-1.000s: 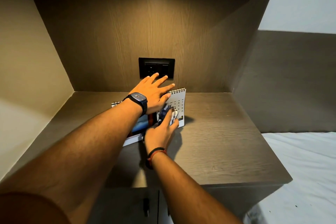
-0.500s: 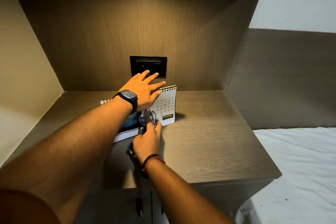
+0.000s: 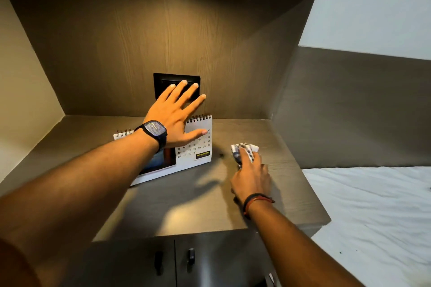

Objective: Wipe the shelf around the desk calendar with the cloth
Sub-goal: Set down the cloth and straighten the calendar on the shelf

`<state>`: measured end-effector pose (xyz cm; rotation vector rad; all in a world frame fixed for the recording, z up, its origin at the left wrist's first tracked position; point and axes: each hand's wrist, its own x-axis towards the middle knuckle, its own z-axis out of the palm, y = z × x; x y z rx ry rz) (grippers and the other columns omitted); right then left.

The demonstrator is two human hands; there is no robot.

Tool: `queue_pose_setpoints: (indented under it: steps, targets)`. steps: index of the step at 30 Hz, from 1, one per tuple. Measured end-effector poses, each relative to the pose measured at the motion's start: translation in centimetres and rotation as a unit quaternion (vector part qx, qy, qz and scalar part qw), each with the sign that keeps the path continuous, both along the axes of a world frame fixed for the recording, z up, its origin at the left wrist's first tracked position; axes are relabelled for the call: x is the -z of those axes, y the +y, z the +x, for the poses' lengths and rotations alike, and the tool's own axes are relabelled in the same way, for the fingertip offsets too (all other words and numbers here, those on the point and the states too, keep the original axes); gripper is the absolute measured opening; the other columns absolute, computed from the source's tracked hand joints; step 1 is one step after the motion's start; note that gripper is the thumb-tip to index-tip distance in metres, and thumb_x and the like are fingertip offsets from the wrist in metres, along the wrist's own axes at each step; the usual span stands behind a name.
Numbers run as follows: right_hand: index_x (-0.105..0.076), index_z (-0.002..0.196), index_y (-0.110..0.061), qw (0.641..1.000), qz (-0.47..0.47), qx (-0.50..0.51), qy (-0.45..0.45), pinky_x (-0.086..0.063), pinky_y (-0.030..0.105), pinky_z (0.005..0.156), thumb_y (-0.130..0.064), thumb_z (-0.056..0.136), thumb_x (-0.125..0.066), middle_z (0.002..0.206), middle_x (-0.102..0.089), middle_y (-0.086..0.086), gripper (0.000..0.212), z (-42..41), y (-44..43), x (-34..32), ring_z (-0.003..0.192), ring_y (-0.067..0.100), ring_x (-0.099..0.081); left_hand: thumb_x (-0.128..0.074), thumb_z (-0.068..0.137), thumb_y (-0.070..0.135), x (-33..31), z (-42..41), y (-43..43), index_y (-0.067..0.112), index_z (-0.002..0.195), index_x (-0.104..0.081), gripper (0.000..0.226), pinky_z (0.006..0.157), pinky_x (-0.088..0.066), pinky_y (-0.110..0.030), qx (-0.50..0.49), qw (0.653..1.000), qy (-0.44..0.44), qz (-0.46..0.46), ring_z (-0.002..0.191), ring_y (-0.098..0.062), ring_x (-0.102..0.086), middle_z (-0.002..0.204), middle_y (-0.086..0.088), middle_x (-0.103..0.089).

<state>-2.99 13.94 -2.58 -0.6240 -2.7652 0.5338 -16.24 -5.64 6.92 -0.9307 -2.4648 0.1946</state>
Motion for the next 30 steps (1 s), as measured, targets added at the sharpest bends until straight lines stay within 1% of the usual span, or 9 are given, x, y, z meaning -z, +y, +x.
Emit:
queue_pose_setpoints:
  steps: [3,6,11,14,20,22,25,27,30]
  targets:
    - [-0.031,0.144,-0.03,0.998,0.035,0.031,-0.039,-0.045,0.046,0.097,-0.017,0.088,-0.048,0.149,-0.034,0.012,0.06,1.0,2.8,0.7,0.12,0.038,-0.048,-0.025,0.08,0.075,2.1,2.6,2.3,0.023,0.147,-0.023,0.085,0.115,-0.007,-0.046,0.082,0.997,-0.01,0.009,0.143,-0.034,-0.016,0.155,-0.013,-0.023]
    - [-0.028,0.144,-0.03,0.995,0.053,0.047,-0.077,-0.043,0.047,0.1,-0.017,0.088,-0.048,0.148,-0.035,0.013,0.061,1.8,4.2,1.5,0.126,0.037,-0.044,-0.028,0.08,0.072,5.7,5.4,4.6,0.022,0.144,-0.03,0.081,0.114,-0.018,-0.047,0.121,0.989,-0.08,0.016,0.139,-0.033,-0.027,0.151,-0.013,-0.033]
    - [-0.022,0.146,-0.034,0.994,0.075,0.004,-0.079,-0.028,0.053,0.113,-0.04,0.089,-0.046,0.16,-0.018,0.011,0.062,2.0,5.0,2.3,0.143,0.035,-0.022,-0.025,0.072,0.082,11.2,7.9,7.2,0.028,0.145,-0.017,0.091,0.114,-0.019,-0.045,0.061,0.969,-0.24,-0.001,0.141,-0.027,-0.02,0.156,-0.008,-0.023]
    - [-0.014,0.149,-0.035,0.994,0.073,-0.031,-0.08,-0.016,0.052,0.119,-0.052,0.089,-0.04,0.163,-0.009,0.01,0.067,1.9,5.6,3.1,0.149,0.033,-0.009,-0.021,0.065,0.088,13.1,8.4,7.9,0.031,0.146,-0.014,0.099,0.114,-0.015,-0.045,0.036,0.959,-0.28,-0.011,0.142,-0.027,-0.017,0.157,-0.005,-0.018]
    - [-0.013,0.149,-0.034,0.994,0.071,-0.034,-0.082,-0.014,0.053,0.12,-0.06,0.086,-0.035,0.163,-0.011,0.01,0.072,1.8,5.8,3.8,0.148,0.033,-0.012,-0.008,0.064,0.09,14.4,8.8,7.8,0.033,0.147,-0.012,0.101,0.115,-0.011,-0.047,0.029,0.963,-0.269,-0.004,0.142,-0.027,-0.012,0.158,-0.004,-0.016]
    - [-0.01,0.15,-0.033,0.992,0.094,-0.031,-0.08,-0.005,0.055,0.119,-0.065,0.085,-0.031,0.163,-0.009,0.01,0.075,1.6,5.7,3.7,0.149,0.032,-0.007,-0.009,0.064,0.09,14.2,9.0,7.5,0.034,0.147,-0.009,0.1,0.116,-0.007,-0.047,0.017,0.962,-0.273,0.016,0.144,-0.026,-0.006,0.159,-0.003,-0.01]
    - [-0.006,0.15,-0.031,0.992,0.122,-0.032,-0.021,0.003,0.052,0.118,-0.068,0.085,-0.028,0.163,-0.008,0.012,0.078,0.8,4.5,2.7,0.15,0.03,-0.002,-0.012,0.069,0.087,12.9,8.9,6.5,0.035,0.148,-0.001,0.095,0.116,0.0,-0.045,-0.013,0.961,-0.267,0.073,0.145,-0.024,0.004,0.16,-0.001,0.002]
    - [-0.006,0.151,-0.031,0.995,0.084,-0.053,0.021,-0.001,0.049,0.12,-0.066,0.086,-0.032,0.163,-0.008,0.01,0.078,-0.3,2.8,1.4,0.15,0.028,-0.003,-0.017,0.074,0.083,11.3,8.7,5.2,0.034,0.148,0.001,0.09,0.117,0.0,-0.044,-0.02,0.964,-0.23,0.129,0.145,-0.024,0.005,0.16,-0.003,0.003]
    - [-0.012,0.15,-0.03,0.991,-0.062,-0.079,0.085,-0.018,0.045,0.118,-0.06,0.086,-0.044,0.163,-0.012,0.009,0.078,-2.8,-0.5,-0.8,0.149,0.028,-0.013,-0.032,0.08,0.072,8.5,8.6,2.7,0.029,0.149,-0.01,0.085,0.118,-0.009,-0.047,-0.025,0.963,-0.138,0.228,0.146,-0.025,-0.001,0.159,-0.007,-0.008]
